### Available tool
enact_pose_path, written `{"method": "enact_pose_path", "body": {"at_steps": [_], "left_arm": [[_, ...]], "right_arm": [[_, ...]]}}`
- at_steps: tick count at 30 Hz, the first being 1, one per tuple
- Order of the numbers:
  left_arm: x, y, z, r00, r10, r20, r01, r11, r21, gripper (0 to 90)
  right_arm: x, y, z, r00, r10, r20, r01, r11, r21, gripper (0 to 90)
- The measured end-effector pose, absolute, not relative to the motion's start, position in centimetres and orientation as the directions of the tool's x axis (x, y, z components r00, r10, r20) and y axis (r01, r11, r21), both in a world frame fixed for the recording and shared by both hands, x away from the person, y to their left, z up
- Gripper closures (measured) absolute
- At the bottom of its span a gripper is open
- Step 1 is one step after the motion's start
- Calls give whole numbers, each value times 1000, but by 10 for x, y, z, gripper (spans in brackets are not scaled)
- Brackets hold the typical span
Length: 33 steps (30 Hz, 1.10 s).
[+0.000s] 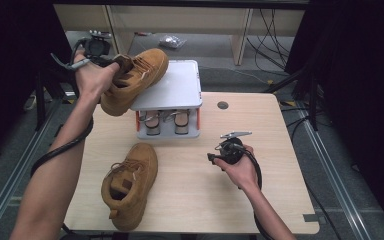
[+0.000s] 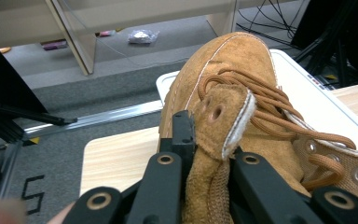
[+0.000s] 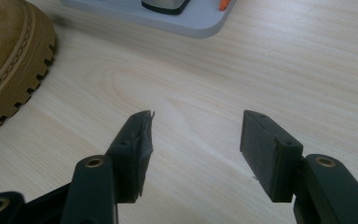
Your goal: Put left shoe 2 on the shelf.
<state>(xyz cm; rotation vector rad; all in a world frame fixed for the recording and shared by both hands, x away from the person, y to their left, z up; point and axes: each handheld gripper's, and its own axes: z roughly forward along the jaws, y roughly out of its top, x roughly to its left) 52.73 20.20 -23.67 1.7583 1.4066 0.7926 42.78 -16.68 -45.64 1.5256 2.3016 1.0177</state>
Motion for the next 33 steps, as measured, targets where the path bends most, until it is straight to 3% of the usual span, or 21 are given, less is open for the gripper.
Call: {"method": "enact_pose_path", "body": {"at_steps": [17,33], "left_arm": [[543,191,-239,216,976,-34,546,-92,832,836],[566,198,-246,199,979,-48,572,-76,817,773]], "right_arm": [[430,-169,-459,-481,862,162,711,275,647,440],[429,-171,-463,-485,859,166,696,265,667,440]]}}
